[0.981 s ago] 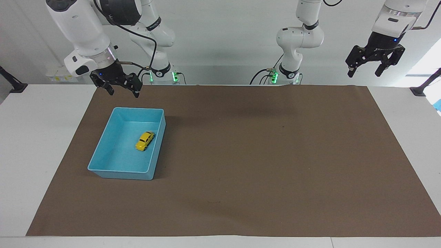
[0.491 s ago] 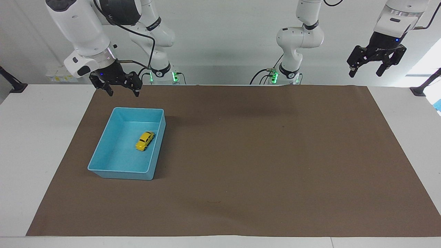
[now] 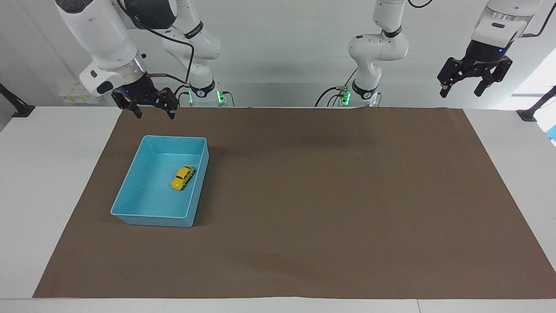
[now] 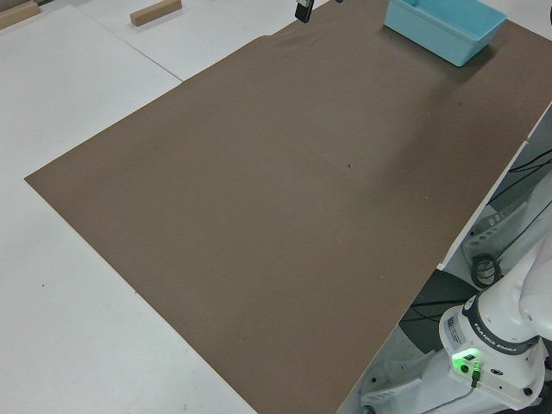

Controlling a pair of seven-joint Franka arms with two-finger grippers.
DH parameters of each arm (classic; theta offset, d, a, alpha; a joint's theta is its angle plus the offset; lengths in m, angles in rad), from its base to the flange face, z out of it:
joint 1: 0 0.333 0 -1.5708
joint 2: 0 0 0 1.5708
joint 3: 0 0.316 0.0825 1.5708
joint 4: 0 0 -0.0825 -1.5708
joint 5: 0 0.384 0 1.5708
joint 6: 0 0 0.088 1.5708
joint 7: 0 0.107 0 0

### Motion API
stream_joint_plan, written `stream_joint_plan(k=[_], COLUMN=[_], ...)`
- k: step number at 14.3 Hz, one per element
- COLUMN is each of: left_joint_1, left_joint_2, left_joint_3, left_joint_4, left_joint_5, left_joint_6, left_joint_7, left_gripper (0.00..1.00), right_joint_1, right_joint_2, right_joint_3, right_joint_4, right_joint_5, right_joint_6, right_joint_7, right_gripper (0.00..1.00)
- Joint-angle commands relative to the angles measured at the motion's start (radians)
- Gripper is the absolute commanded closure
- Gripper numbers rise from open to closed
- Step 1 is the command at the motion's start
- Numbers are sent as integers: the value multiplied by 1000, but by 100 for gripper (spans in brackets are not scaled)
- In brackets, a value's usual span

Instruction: Wind up and store yellow beetle car

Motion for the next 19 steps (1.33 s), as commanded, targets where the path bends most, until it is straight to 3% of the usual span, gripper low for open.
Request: stream_joint_plan(k=[1,19], left_joint_1=[7,7], left_joint_2=[-10,-12], left_joint_3=[-3,-8], left_joint_4=[-9,-10], left_joint_5=[5,2], left_joint_6=[-10,-30], left_joint_7=[6,8], left_gripper=[0,0], right_joint_1=[-6,-6], right_joint_2=[-9,-12], right_joint_3=[1,3], right_joint_4=[5,-1], right_joint_5=[0,20], right_joint_6=[-9,-7], right_joint_7=[-24,-24], right_gripper=[0,0])
